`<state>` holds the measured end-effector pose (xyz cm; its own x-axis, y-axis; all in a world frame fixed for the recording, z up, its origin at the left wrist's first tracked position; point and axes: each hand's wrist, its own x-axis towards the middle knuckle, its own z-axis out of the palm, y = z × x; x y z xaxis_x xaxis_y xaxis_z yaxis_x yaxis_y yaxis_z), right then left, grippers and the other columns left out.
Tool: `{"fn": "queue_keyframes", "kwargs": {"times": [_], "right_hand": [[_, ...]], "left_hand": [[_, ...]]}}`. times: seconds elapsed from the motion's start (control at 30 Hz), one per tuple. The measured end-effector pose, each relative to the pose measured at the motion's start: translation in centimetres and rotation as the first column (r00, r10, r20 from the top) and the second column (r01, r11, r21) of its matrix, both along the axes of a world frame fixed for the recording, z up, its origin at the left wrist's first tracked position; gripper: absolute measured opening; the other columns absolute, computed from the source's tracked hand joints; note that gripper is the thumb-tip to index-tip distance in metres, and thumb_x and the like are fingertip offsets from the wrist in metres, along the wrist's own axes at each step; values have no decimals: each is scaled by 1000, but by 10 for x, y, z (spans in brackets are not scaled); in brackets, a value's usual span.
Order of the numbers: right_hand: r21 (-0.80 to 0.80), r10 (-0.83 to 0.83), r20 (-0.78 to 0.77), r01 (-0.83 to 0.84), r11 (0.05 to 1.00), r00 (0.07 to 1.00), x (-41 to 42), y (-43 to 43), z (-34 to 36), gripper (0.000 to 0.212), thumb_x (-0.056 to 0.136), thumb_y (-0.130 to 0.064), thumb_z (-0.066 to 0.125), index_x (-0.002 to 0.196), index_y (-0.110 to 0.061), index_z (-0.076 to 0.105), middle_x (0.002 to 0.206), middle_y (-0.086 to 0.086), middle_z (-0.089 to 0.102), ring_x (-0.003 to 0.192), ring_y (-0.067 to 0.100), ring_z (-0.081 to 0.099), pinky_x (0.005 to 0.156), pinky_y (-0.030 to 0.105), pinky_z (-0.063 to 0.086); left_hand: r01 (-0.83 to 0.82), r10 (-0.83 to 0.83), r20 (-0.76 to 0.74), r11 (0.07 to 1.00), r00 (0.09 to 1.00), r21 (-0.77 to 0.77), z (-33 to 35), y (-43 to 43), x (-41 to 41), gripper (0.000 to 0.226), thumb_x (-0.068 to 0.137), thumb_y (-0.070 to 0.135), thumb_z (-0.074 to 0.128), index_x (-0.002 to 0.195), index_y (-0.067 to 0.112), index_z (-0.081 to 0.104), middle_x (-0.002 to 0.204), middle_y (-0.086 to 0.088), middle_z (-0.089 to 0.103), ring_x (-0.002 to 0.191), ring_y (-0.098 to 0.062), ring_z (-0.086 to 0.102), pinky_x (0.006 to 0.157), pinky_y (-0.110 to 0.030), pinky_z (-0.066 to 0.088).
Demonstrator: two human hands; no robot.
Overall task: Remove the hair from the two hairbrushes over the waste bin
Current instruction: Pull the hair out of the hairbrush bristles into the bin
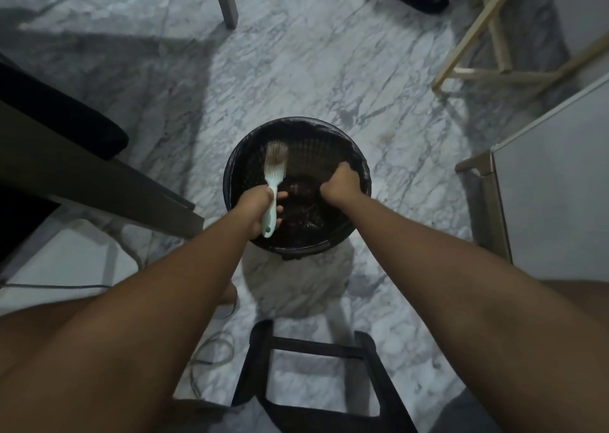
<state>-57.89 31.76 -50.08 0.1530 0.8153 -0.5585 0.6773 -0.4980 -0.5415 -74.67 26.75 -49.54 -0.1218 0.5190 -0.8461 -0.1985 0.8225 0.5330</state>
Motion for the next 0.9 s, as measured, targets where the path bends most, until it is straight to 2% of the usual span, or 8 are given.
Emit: {"fn": "queue_keyframes", "kwargs": {"times": [0.1,0.2,0.37,0.5,0.6,0.7,0.77,0.9], "right_hand": [[145,62,-131,-42,989,989,-14,-6,-1,69,87,-12,60,150,-10,32,141,17,50,125,31,54,102,34,43],[256,57,-306,24,966,950,-29,-4,1,64,92,-28,64,149,-18,37,133,8,59,113,22,64,102,30,45],[346,81,-226,2,938,971,-35,1,-5,23,87,-19,72,109,-11,75,103,5,76,97,14,70,96,26,53],[365,2,-314,118,924,949,-33,-2,-9,9,88,-10,71,93,-9,77,80,4,75,69,10,70,75,21,58],[451,-7,-336,167,877,942,-31,-5,-8,10,89,-8,68,93,-7,76,79,4,75,69,10,69,72,17,56],[550,10,-343,193,813,939,-29,-8,-6,11,89,-6,67,94,-4,76,80,6,74,67,8,67,67,9,53],[606,1,-351,226,762,936,-29,-8,-5,11,89,-7,67,94,-5,76,83,6,74,69,8,68,69,13,55],[662,-63,-412,346,665,909,-24,-1,-3,10,89,-11,64,93,-10,73,81,5,72,72,17,69,71,33,60]], "left_hand": [[47,-50,52,998,997,52,-3,0,-2,38,98,11,35,129,22,53,108,6,66,80,-17,51,64,-34,46],[126,-131,77,990,988,64,-5,-2,-2,37,101,14,35,132,23,52,115,6,66,84,-18,51,65,-34,46],[161,-167,77,984,983,78,-10,-5,-1,32,103,15,32,124,26,53,118,7,65,86,-17,50,69,-34,44],[115,-121,75,990,990,80,-12,-5,-1,31,103,13,32,122,24,55,111,9,66,79,-16,49,67,-33,44],[75,-81,66,993,995,87,-14,-5,4,28,104,14,34,114,19,59,109,4,65,72,-15,49,62,-32,45],[18,-21,27,995,999,97,-18,-4,10,29,105,18,35,121,10,58,100,-1,62,64,-13,49,54,-29,46],[-7,7,4,995,1000,101,-21,-2,11,30,105,21,36,124,9,56,98,-3,61,61,-12,49,52,-28,47],[-52,54,-17,995,998,87,-22,1,11,31,104,23,37,125,10,55,88,-2,59,60,-11,50,52,-27,49]]}}
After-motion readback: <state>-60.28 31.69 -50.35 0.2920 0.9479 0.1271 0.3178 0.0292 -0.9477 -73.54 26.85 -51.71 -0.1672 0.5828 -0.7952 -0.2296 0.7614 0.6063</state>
